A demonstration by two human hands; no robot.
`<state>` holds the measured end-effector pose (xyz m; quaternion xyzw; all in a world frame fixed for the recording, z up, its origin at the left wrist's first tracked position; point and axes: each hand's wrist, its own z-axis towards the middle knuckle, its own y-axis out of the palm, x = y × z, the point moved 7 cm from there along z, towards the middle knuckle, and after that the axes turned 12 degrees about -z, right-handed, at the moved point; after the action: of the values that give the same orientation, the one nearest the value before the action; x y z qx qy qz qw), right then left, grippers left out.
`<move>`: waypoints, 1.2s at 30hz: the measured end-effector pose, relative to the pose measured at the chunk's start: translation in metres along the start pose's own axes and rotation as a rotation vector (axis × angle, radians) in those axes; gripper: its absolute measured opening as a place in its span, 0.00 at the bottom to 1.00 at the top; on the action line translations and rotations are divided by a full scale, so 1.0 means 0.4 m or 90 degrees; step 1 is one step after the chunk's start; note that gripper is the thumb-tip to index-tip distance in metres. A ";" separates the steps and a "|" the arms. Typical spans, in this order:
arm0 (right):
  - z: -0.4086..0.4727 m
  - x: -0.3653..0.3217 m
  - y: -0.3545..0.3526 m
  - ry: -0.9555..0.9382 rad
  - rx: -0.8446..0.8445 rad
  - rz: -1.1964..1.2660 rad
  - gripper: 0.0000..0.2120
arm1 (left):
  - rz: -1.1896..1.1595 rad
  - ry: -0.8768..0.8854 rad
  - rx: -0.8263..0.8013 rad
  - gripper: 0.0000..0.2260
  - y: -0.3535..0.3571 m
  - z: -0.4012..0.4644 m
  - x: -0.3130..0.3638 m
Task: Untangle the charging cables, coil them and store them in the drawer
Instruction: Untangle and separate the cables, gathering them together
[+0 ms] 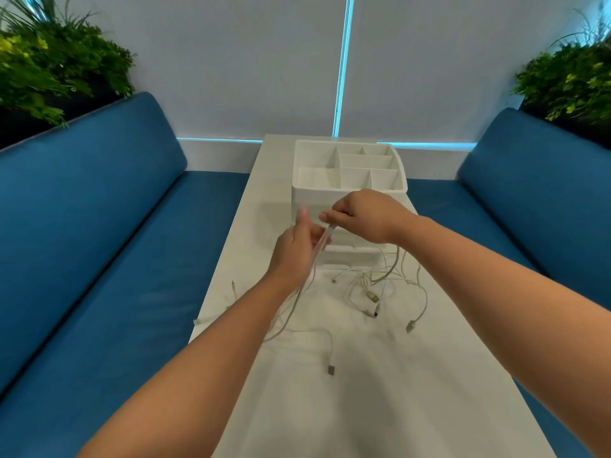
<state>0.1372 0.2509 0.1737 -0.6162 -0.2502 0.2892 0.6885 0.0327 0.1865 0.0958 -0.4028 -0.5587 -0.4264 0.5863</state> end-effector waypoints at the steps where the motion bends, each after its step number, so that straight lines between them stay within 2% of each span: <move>1: 0.002 -0.011 -0.002 -0.005 0.009 -0.004 0.24 | -0.012 0.007 0.022 0.33 0.021 0.006 0.026; 5: 0.003 -0.019 -0.013 -0.031 0.006 -0.050 0.26 | 0.106 0.072 0.092 0.34 0.040 -0.020 0.033; 11: -0.018 -0.005 0.009 -0.029 -0.027 -0.052 0.24 | 0.172 0.089 0.099 0.35 0.006 -0.068 -0.050; 14: -0.023 -0.024 0.051 -0.022 -0.049 -0.029 0.26 | 0.177 0.016 0.111 0.34 -0.023 -0.060 -0.088; 17: -0.031 -0.051 0.072 -0.026 -0.090 0.019 0.23 | 0.208 -0.026 0.089 0.32 -0.040 -0.050 -0.086; 19: -0.035 -0.070 0.070 -0.033 -0.102 0.050 0.22 | 0.218 0.033 0.112 0.27 -0.042 -0.041 -0.037; 23: -0.047 -0.106 0.075 -0.021 -0.117 0.155 0.19 | 0.119 0.139 0.116 0.19 -0.011 -0.044 0.080; 26: -0.059 -0.132 0.061 -0.008 -0.095 0.236 0.15 | 0.140 0.118 0.076 0.23 -0.001 -0.065 0.071; 30: -0.083 -0.167 0.079 0.004 -0.094 0.384 0.09 | 0.324 0.085 0.040 0.34 -0.025 -0.097 0.060; 33: -0.112 -0.160 0.112 0.044 -0.106 0.467 0.04 | 0.405 0.085 0.028 0.34 -0.043 -0.105 0.070; 36: -0.160 -0.126 0.167 0.108 -0.149 0.475 0.11 | 0.404 0.083 0.056 0.32 -0.094 -0.101 0.069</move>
<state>0.1404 0.1753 0.1006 -0.7606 0.0174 0.4369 0.4799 0.0097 0.1351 0.1213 -0.5028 -0.3849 -0.2227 0.7413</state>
